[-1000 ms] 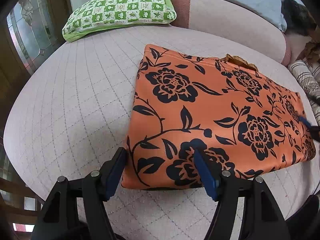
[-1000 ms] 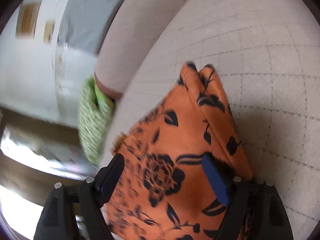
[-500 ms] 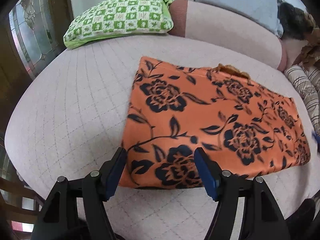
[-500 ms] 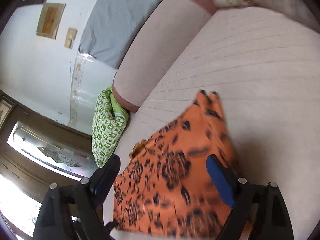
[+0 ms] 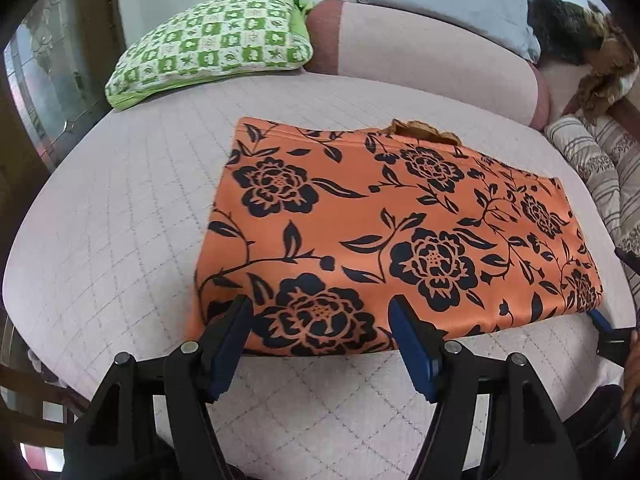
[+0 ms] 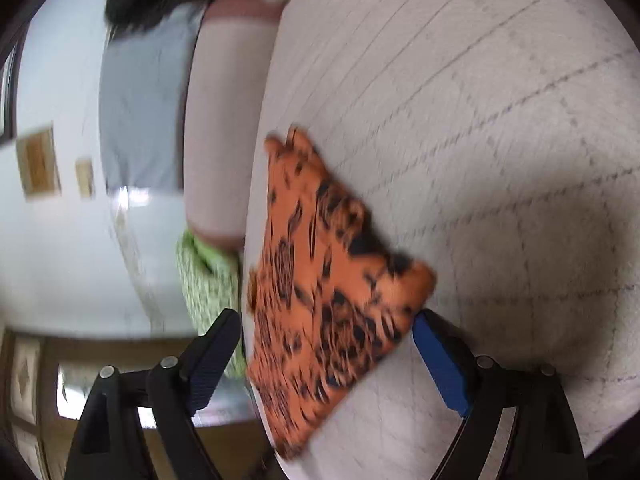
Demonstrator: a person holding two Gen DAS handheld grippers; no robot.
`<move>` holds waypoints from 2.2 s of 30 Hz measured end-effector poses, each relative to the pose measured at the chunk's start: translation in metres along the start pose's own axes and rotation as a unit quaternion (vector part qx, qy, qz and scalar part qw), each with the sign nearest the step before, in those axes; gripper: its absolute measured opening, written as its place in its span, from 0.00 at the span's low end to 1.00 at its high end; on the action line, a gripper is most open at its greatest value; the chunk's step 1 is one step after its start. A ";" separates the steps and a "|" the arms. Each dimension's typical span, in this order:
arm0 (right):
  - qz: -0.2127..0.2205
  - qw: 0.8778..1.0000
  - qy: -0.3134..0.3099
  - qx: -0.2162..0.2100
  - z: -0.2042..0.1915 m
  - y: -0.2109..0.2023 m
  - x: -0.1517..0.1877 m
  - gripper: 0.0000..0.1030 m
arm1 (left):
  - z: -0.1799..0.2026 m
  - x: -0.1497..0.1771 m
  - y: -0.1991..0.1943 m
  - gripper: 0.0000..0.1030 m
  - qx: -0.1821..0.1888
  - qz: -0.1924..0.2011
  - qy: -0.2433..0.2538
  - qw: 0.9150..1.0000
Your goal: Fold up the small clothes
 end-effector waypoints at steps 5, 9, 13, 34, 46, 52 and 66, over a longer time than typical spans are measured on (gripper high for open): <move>-0.009 0.997 -0.016 0.070 0.006 0.014 -0.001 0.12 | 0.004 -0.001 0.007 0.69 -0.015 -0.008 0.018 1.000; 0.031 0.981 -0.140 0.127 -0.036 -0.004 0.014 0.11 | 0.007 -0.009 0.006 0.69 -0.025 0.004 0.028 0.999; -0.035 0.980 -0.120 0.154 -0.005 0.020 0.012 0.24 | 0.014 -0.020 0.021 0.69 -0.025 -0.011 0.031 0.999; -0.043 0.916 -0.300 0.262 -0.090 0.086 -0.087 0.13 | 0.020 -0.054 0.073 0.77 0.000 -0.008 0.022 1.000; -0.033 0.904 -0.353 0.237 -0.142 0.106 -0.068 0.34 | 0.004 -0.046 0.060 0.77 0.029 -0.007 0.015 0.999; -0.058 0.953 -0.232 0.187 -0.098 0.127 -0.095 0.51 | -0.026 -0.047 0.025 0.77 0.084 0.017 -0.008 0.996; -0.095 0.902 -0.349 0.235 -0.058 0.072 0.039 0.66 | -0.111 -0.164 0.133 0.06 0.123 -0.113 -0.140 0.976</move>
Point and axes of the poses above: each gripper's, at about its wrist camera, not at the fingertips, and y roughly the way its jaws point, z to its right, x to its underside, the point moved 7 cm from there along y, roughly the way its jaws point, and after that the axes turned 12 degrees about -z, right-handed, at the moved point
